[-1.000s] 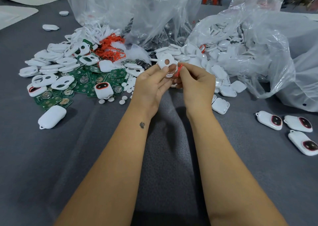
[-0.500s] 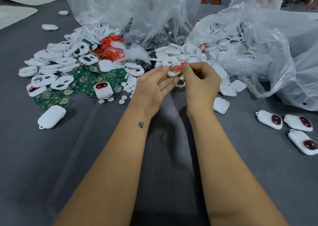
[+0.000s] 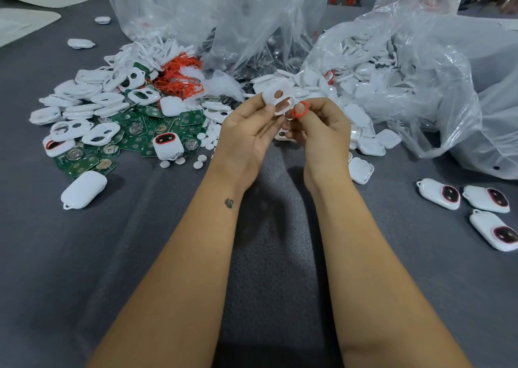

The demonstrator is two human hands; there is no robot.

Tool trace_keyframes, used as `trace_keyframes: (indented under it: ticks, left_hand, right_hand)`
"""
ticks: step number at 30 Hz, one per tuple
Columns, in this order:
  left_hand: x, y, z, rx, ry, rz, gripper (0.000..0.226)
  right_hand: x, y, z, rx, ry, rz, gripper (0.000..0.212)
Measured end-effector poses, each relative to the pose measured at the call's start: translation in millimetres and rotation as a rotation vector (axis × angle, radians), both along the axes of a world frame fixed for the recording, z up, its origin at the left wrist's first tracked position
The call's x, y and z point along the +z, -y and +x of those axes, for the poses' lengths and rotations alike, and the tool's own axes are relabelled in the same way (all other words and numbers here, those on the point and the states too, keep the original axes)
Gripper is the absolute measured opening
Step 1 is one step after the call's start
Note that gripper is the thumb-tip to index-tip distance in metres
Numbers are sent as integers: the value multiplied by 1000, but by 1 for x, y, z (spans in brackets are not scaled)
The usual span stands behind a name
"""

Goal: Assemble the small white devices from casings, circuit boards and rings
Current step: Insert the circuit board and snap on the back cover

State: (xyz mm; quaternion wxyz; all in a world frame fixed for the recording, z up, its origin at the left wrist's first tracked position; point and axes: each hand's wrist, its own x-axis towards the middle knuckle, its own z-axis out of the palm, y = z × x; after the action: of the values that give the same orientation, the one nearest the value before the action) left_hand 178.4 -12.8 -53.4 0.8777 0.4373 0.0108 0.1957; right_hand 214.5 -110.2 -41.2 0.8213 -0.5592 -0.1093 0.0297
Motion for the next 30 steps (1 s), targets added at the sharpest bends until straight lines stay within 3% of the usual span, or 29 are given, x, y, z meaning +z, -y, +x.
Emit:
trace_keyframes:
  ticks: [6, 20, 30]
  left_hand:
    - [0, 2, -1, -14, 55, 35, 29]
    - [-1, 6, -3, -45, -10, 139, 25]
    - [-3, 7, -2, -25, -17, 180, 26]
  right_hand:
    - [-4, 0, 2, -42, 60, -56, 16]
    - [-8, 0, -1, -439, 301, -467, 25]
    - [-7, 0, -3, -436, 370, -504, 12]
